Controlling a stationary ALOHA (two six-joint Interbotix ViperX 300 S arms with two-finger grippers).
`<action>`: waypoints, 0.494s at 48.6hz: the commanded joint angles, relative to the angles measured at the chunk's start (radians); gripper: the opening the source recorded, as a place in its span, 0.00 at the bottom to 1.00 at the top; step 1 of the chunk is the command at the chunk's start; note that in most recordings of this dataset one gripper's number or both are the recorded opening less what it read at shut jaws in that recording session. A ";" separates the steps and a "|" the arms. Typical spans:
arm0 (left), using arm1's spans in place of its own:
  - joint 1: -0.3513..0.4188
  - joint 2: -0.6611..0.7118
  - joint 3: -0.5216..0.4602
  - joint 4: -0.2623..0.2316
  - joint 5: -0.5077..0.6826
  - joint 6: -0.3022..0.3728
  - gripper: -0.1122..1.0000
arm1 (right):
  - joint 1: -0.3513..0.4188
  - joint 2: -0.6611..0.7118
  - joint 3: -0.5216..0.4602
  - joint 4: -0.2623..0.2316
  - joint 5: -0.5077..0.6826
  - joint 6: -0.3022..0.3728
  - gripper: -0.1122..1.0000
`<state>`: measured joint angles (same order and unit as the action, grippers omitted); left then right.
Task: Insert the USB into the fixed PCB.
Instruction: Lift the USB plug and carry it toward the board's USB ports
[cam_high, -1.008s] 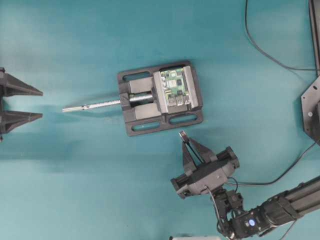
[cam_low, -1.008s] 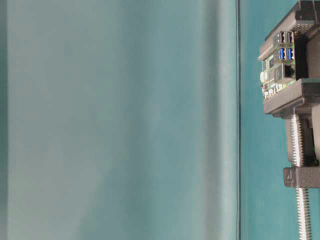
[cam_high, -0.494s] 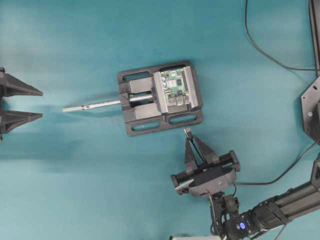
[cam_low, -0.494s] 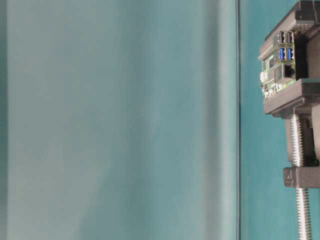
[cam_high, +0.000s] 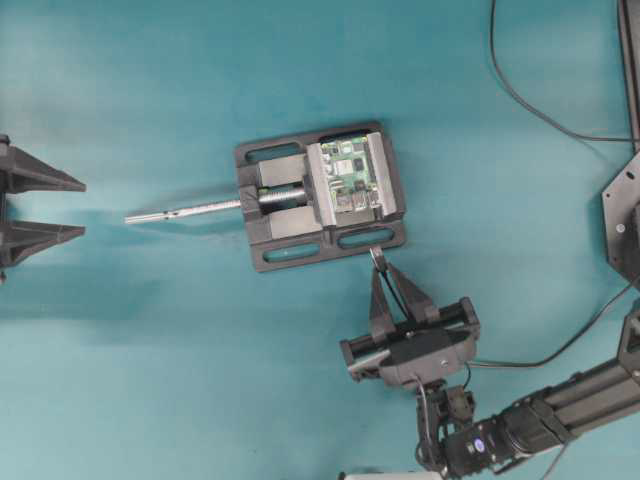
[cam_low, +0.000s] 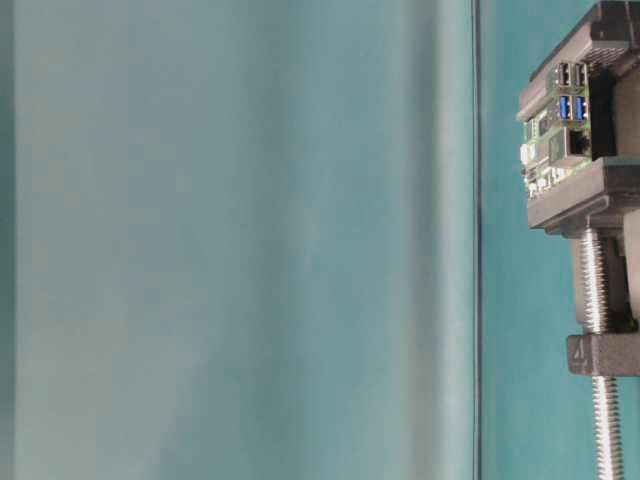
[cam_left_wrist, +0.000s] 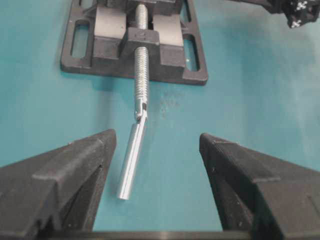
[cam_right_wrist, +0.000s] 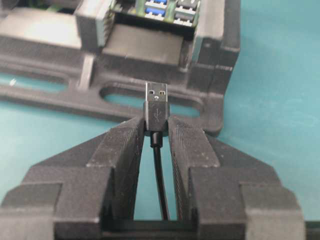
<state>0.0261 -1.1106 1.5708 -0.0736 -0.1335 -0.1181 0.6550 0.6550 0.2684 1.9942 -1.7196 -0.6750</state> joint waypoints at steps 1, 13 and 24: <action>0.003 0.005 -0.011 0.005 -0.009 -0.002 0.87 | -0.017 -0.060 -0.008 0.000 -0.012 0.002 0.29; 0.003 0.005 -0.011 0.005 -0.009 -0.002 0.87 | -0.058 -0.087 0.000 0.002 -0.014 -0.014 0.29; 0.003 0.005 -0.011 0.005 -0.009 -0.002 0.87 | -0.074 -0.100 0.000 0.002 -0.014 -0.046 0.29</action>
<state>0.0261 -1.1106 1.5708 -0.0736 -0.1335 -0.1181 0.5829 0.6029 0.2761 1.9957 -1.7211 -0.7164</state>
